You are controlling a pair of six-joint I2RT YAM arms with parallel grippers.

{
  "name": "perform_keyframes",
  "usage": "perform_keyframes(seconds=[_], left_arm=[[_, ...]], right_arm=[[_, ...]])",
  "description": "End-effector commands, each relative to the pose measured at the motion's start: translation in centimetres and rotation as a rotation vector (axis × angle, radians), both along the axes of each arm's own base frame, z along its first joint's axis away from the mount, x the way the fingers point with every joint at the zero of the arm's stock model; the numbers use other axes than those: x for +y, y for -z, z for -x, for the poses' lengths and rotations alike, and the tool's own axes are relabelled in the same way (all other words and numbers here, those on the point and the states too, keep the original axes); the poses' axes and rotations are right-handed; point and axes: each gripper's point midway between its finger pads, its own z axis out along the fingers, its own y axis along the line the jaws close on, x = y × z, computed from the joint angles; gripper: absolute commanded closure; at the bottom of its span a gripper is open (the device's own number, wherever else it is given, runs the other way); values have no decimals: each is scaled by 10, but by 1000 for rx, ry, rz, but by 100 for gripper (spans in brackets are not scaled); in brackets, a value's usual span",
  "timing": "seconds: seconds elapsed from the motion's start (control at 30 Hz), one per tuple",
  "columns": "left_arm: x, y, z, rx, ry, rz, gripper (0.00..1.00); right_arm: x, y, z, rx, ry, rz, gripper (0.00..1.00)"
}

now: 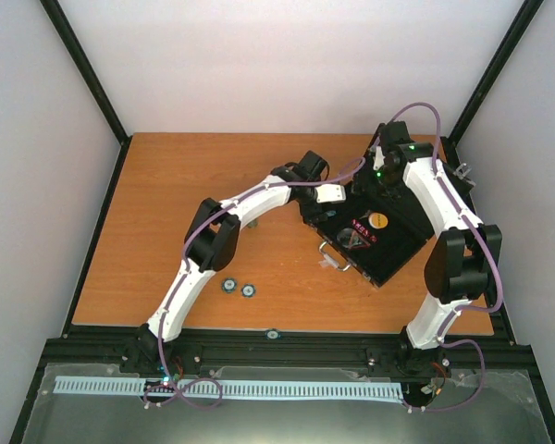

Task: Pack up texas hold em set

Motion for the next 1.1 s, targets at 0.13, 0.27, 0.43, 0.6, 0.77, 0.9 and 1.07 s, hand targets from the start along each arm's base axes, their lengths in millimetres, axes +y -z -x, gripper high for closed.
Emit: perform_keyframes(seconds=[0.13, 0.27, 0.43, 0.6, 0.77, 0.9, 1.07], left_arm=[[7, -13, 1, -13, -31, -35, 0], [8, -24, -7, -56, -52, -38, 0], [6, -44, -14, -87, -71, -11, 0], [-2, -68, -18, -99, -87, 53, 0], [-3, -71, -19, -86, -106, 81, 0], [-4, -77, -24, -91, -134, 113, 0], [0, -84, -30, -102, -164, 125, 0]], right_arm=[[-4, -5, 2, -17, 10, -8, 16], [-4, -4, 4, -13, 8, -6, 16], [-4, -4, 4, -12, 4, -5, 16], [-5, -5, 5, -11, 2, -3, 16], [-5, -3, 8, -3, -1, -3, 16], [-4, -1, 10, 4, -1, -6, 16], [-5, 1, 13, 11, 3, -6, 16]])
